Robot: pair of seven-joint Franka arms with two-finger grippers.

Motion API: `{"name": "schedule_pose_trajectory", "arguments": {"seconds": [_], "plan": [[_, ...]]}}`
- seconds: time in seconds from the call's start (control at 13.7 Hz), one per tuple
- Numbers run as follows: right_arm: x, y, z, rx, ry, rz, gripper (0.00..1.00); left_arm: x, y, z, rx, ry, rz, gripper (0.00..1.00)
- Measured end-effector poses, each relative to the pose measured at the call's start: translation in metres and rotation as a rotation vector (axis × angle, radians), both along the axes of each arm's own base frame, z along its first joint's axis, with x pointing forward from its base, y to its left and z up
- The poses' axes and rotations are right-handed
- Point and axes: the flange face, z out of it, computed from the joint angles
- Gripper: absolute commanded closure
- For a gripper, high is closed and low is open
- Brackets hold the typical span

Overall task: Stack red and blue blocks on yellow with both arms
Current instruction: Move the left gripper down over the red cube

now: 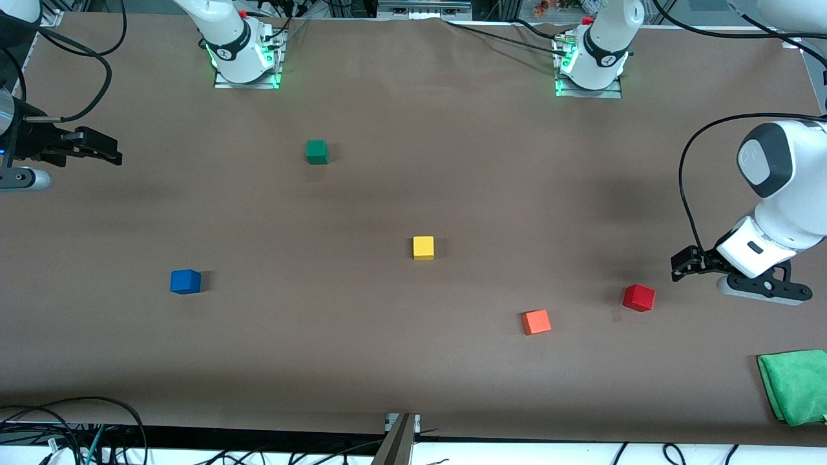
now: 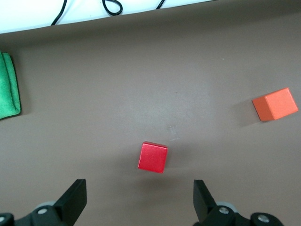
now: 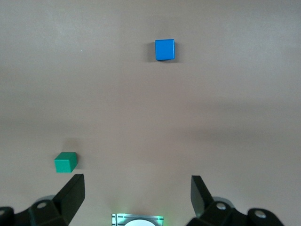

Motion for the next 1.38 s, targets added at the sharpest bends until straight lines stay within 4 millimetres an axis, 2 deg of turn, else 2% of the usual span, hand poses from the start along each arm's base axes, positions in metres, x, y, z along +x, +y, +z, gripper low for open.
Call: {"name": "schedule_pose_trajectory", "arguments": {"seconds": [0.29, 0.87, 1.17, 1.38], "plan": [[0.000, 0.000, 0.000, 0.000, 0.000, 0.000, 0.00, -0.003, -0.010, -0.008, -0.015, 0.044, 0.022, 0.00], [0.000, 0.000, 0.000, 0.000, 0.001, -0.001, 0.00, -0.003, -0.010, -0.015, -0.016, 0.056, 0.023, 0.00], [0.000, 0.000, 0.000, 0.000, 0.001, -0.001, 0.00, 0.003, -0.008, -0.039, -0.016, 0.058, 0.026, 0.00], [0.000, 0.000, 0.000, 0.000, 0.001, -0.001, 0.00, 0.011, -0.006, -0.067, -0.016, 0.032, 0.030, 0.00]]}}
